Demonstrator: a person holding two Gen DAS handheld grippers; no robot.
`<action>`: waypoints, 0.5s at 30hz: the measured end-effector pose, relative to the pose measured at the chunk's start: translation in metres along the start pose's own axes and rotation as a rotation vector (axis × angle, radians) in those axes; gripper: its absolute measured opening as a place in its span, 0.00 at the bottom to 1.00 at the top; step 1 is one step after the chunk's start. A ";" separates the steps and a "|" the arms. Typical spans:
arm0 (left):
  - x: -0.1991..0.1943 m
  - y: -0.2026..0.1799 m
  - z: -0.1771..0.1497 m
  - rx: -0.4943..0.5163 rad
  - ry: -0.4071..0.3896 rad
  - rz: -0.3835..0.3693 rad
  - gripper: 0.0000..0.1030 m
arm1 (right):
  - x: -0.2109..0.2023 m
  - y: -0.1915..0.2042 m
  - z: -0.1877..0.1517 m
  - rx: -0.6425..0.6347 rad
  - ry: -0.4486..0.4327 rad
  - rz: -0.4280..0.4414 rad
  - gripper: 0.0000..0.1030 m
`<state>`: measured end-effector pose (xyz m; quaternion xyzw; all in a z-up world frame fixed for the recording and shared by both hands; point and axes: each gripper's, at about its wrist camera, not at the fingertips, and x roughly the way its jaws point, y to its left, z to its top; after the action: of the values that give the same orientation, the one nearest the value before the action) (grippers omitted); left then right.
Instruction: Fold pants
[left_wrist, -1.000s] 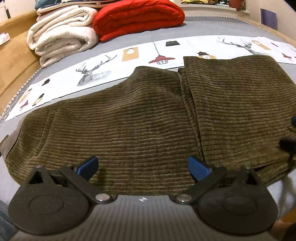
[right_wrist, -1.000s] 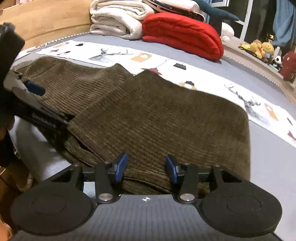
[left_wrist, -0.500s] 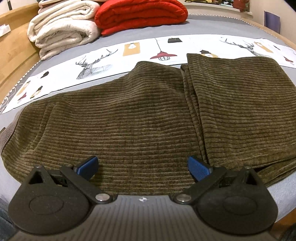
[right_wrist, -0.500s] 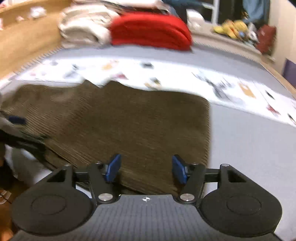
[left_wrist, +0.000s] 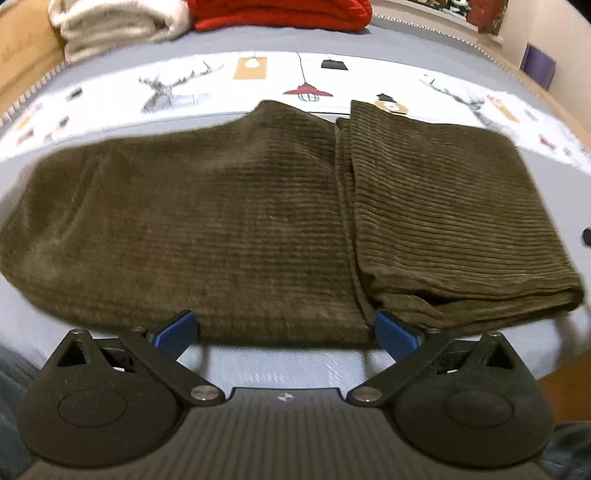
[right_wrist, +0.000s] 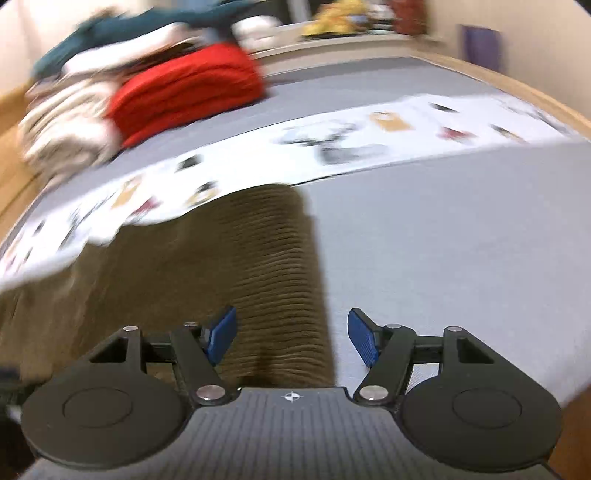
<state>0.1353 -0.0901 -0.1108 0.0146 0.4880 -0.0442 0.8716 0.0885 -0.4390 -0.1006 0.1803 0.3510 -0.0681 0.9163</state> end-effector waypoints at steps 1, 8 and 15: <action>-0.003 0.002 -0.001 -0.015 0.007 -0.016 1.00 | 0.000 -0.004 -0.002 0.038 -0.002 -0.012 0.67; -0.019 0.008 -0.007 -0.046 0.003 -0.047 1.00 | -0.004 -0.031 -0.022 0.342 0.053 0.016 0.69; -0.025 0.011 -0.013 -0.039 0.002 -0.056 1.00 | 0.009 -0.032 -0.037 0.480 0.136 0.046 0.69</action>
<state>0.1117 -0.0766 -0.0966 -0.0160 0.4899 -0.0589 0.8696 0.0641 -0.4545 -0.1406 0.4049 0.3814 -0.1164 0.8228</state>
